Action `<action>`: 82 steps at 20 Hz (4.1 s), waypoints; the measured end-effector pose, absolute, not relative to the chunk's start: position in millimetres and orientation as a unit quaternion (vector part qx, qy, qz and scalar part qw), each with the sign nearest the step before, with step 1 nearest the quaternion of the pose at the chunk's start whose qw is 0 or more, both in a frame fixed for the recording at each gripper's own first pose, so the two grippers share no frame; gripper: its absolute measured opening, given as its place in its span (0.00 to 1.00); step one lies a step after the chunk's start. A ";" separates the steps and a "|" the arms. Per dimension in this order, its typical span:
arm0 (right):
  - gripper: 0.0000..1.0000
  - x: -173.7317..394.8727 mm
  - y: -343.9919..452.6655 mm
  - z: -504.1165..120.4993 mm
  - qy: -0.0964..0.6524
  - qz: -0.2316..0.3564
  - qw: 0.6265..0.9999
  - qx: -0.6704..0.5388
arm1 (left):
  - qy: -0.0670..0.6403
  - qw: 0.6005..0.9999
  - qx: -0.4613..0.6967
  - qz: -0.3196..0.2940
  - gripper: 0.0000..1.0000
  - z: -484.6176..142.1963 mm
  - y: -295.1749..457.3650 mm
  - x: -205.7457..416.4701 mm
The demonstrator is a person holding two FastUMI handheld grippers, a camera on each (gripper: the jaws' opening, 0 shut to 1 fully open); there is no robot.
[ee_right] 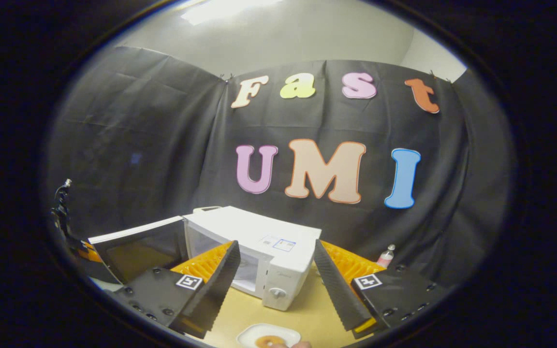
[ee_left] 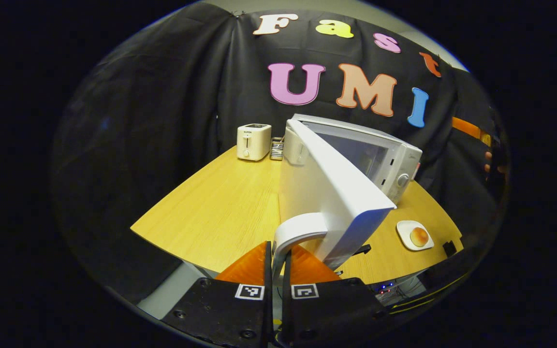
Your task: Open the microwave oven with the left hand, put the food in, and close the microwave oven.
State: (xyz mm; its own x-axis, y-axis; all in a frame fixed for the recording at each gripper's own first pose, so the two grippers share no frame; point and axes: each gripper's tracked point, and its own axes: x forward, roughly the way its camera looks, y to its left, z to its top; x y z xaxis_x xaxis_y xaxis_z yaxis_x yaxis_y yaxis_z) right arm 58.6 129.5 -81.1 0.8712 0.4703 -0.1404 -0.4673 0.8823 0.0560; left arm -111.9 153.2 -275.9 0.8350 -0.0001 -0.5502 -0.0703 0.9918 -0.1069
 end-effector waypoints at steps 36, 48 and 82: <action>0.98 -24.5 101.2 -385.7 0.369 0.033 0.927 -0.062 | 0.278 0.956 -0.065 -0.061 0.95 -284.2 225.0 -110.0; 0.99 -39.9 89.3 -433.5 0.429 0.012 0.902 -0.045 | 0.311 0.949 -0.028 -0.049 0.95 -275.6 231.4 -144.4; 0.56 -17.6 186.8 -383.9 0.404 0.090 0.908 0.061 | 0.010 0.999 -0.023 -0.028 0.89 -68.5 167.9 -17.3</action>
State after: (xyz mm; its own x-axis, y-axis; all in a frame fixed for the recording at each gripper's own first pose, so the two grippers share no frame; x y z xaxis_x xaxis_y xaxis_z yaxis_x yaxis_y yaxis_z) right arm -17.6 186.8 -383.9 0.6567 0.2139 -0.7231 -0.1148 0.9761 0.1845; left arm -17.3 167.9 -68.5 0.9982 -0.0574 -0.0195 0.0564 0.9973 -0.0461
